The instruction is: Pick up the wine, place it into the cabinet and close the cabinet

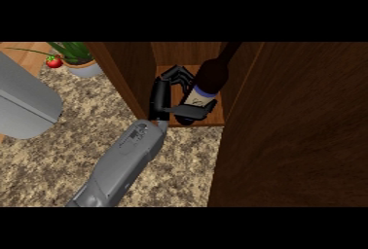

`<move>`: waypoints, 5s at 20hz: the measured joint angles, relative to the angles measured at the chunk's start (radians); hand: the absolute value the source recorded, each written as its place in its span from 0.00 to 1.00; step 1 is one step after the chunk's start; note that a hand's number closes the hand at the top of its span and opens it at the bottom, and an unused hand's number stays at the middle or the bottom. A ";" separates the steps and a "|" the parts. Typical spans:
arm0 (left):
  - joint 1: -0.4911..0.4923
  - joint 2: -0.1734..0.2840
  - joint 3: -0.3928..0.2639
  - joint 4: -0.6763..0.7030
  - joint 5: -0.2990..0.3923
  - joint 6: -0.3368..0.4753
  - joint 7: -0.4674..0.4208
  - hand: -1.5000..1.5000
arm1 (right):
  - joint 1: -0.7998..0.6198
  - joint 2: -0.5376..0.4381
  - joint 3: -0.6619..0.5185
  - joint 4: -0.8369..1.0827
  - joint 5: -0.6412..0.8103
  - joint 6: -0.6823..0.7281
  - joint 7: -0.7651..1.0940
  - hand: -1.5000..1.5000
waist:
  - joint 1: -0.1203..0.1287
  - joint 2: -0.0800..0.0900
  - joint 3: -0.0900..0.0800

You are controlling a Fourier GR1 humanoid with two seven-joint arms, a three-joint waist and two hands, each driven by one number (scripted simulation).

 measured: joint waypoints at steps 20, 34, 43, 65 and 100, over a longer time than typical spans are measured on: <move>-0.150 0.000 0.087 0.380 0.181 -0.065 -0.256 1.00 | -0.008 0.017 0.021 0.007 -0.011 -0.005 0.001 0.00 | -0.016 0.006 0.000; -0.309 0.006 0.155 0.609 0.206 -0.058 -0.289 1.00 | -0.012 0.029 0.016 0.030 -0.026 0.011 -0.024 0.00 | -0.032 0.013 0.000; -0.365 0.021 0.161 0.716 0.171 -0.001 -0.278 1.00 | -0.026 0.042 0.029 0.039 -0.036 0.022 -0.044 0.00 | -0.049 0.023 0.000; -0.284 0.002 0.292 0.721 0.284 -0.169 -0.250 1.00 | -0.044 0.069 0.054 0.043 -0.041 0.023 -0.059 0.00 | -0.089 0.035 -0.003; -0.176 0.002 0.197 0.659 0.415 -0.162 -0.286 1.00 | -0.038 0.107 0.053 0.064 -0.098 0.054 -0.092 0.00 | -0.160 0.039 -0.004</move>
